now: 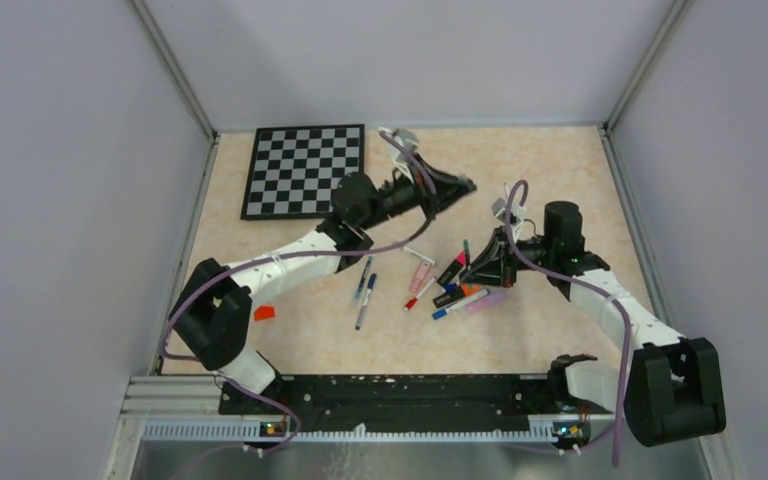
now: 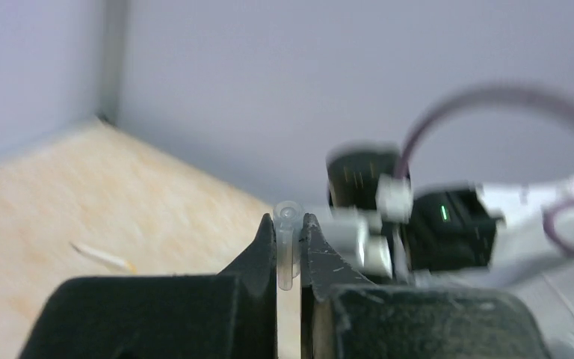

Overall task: Open the pen caps
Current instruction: Open the pen cap from the pen.

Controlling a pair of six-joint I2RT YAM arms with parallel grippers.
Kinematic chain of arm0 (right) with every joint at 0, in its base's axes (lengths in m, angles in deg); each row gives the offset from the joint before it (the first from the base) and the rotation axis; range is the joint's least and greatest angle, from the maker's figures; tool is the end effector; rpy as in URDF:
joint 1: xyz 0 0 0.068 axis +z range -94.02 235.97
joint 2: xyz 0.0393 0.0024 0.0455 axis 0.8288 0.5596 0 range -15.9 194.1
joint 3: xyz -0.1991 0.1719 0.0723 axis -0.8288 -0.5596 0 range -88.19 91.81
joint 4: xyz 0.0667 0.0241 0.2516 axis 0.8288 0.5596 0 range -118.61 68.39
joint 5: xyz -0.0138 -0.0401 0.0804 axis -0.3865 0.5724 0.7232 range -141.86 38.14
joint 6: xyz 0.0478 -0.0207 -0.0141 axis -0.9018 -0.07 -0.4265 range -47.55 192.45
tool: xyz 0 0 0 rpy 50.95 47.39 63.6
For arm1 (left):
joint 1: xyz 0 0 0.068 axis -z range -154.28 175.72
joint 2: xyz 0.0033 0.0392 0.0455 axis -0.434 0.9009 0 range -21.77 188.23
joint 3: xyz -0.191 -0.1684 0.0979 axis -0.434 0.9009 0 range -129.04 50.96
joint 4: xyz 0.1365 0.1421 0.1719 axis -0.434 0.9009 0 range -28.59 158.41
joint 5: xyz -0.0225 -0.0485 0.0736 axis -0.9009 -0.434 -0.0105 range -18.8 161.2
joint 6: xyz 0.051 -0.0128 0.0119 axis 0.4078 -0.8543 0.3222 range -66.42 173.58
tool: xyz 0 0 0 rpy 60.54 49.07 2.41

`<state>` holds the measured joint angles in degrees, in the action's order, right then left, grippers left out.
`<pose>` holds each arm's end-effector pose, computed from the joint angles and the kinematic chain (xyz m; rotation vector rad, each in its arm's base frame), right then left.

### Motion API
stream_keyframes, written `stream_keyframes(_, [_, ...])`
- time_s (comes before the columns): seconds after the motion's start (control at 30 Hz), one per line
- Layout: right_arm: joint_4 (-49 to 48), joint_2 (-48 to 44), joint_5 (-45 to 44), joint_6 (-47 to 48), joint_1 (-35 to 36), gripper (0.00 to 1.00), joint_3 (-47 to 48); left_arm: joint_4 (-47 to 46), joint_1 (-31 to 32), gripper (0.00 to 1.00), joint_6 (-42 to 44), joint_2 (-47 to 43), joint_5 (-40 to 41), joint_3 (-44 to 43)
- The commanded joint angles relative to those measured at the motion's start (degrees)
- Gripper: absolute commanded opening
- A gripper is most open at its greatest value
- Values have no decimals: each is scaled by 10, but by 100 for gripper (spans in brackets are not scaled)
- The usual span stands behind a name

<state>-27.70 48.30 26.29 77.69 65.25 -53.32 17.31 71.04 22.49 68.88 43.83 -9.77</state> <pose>0.2098 0.0696 0.2425 -1.0188 1.6134 1.4383 0.2469 -0.2730 0.3332 0.6234 1.3693 -1.4151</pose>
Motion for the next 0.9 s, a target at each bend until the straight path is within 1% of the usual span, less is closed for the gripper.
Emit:
stream_keyframes(0.0, [6,10,42,-8,23,0,-11,-105,-52,0,29,-22,49,-77])
stream_keyframes(0.1, [-23,9,44,-26,24,0,-18,-101,-68,0,28,-32,42,-79])
stream_keyframes(0.23, [-12,8,42,-8,24,0,-13,-94,-84,0,27,-52,43,-63])
stream_keyframes(0.27, [15,7,37,16,25,0,-6,-92,-87,0,25,-57,44,-54])
stream_keyframes(0.3, [64,7,23,48,24,0,4,-91,-91,0,23,-64,47,-40])
stream_keyframes(0.4, [183,6,-32,169,24,0,42,-93,-102,0,12,-90,54,2])
stream_keyframes(0.47, [230,1,-85,221,24,0,62,-97,-109,0,7,-106,57,39])
stream_keyframes(0.53, [252,-8,-129,248,20,0,73,-101,-116,0,-2,-118,48,73])
stream_keyframes(0.6, [259,-24,-148,258,6,0,76,-101,-123,0,-14,-125,37,103])
stream_keyframes(0.7, [256,-45,-154,256,-22,0,73,-94,-130,0,-32,-124,21,140])
stream_keyframes(0.87, [247,-62,-176,243,-63,0,72,-42,-133,0,-38,-97,11,155])
